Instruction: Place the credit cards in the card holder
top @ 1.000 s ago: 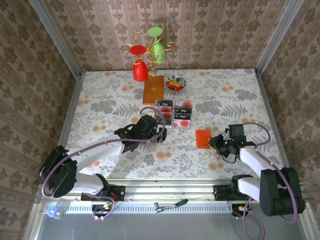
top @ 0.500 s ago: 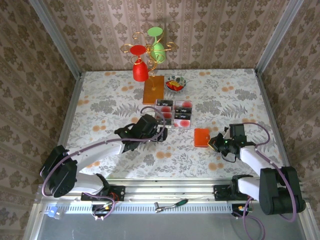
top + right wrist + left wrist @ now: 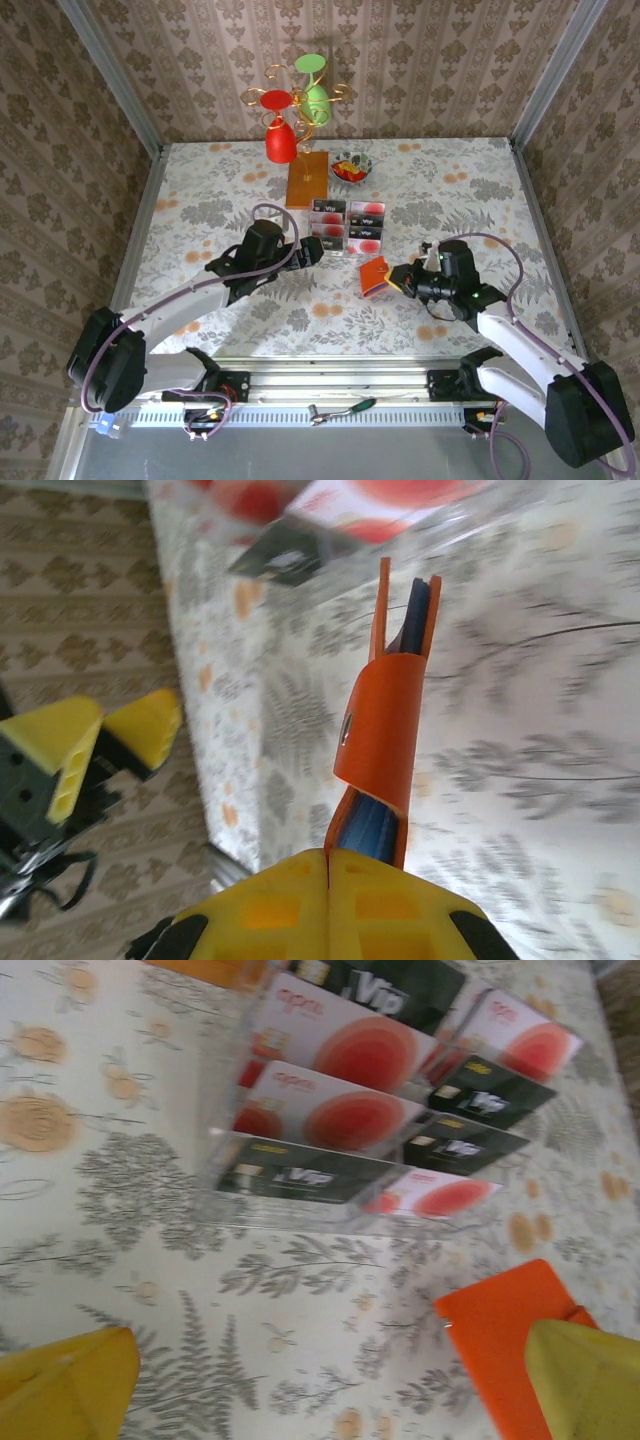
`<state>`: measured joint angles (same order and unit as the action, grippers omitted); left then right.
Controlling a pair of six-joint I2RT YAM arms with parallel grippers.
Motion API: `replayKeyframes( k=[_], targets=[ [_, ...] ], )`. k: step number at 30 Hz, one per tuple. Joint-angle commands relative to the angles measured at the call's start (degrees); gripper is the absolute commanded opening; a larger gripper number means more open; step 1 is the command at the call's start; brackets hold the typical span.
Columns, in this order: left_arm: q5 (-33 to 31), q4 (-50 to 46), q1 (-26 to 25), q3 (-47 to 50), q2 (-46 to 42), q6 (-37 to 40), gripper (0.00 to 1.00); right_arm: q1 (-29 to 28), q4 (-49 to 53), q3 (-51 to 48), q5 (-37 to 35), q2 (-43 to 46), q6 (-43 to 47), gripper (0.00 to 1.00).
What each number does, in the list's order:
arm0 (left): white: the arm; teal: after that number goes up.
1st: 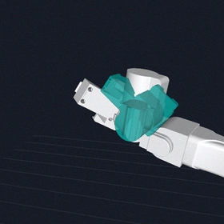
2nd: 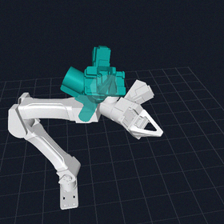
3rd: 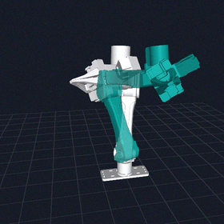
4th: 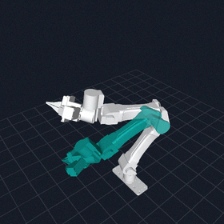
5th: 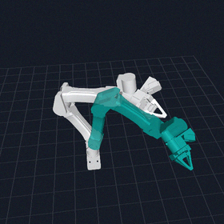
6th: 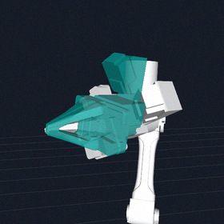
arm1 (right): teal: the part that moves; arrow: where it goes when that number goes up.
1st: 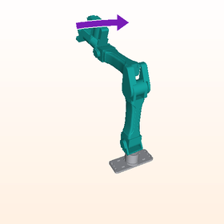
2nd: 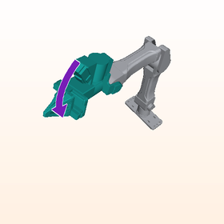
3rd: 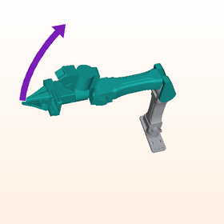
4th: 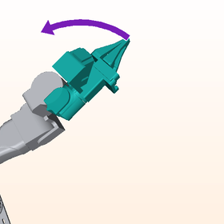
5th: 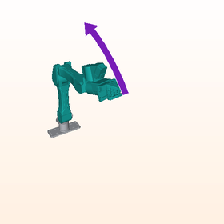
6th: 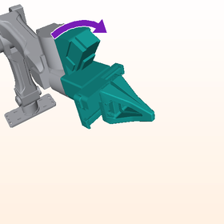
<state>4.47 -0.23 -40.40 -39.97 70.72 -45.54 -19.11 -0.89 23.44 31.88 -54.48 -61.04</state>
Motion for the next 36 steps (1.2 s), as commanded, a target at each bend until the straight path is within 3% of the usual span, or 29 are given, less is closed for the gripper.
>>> replayKeyframes(
  k=[1, 10, 19, 28, 36],
  targets=[
    [5.8, 6.5, 0.5, 1.0, -1.3, -4.1, 1.00, -4.8, -8.2, 4.6, -3.5, -1.7, -6.2, 0.00],
    [9.7, 21.5, 2.0, 5.2, -0.9, -15.8, 1.00, -15.4, -19.1, 14.2, -8.3, -11.7, -10.2, 0.00],
    [8.5, 28.5, 2.2, 6.8, -1.0, -21.0, 0.99, -18.8, -23.7, 17.9, -9.8, -17.1, -12.1, 0.00],
    [8.7, 38.5, 3.0, 10.3, -1.3, -23.9, 0.69, -18.8, -24.3, 13.6, -11.9, -16.6, -12.2, 0.00],
    [8.4, 39.8, 4.3, 11.8, -2.4, -24.3, 0.55, -18.5, -24.3, 12.7, -12.2, -17.0, -12.0, 0.00]
  ],
)
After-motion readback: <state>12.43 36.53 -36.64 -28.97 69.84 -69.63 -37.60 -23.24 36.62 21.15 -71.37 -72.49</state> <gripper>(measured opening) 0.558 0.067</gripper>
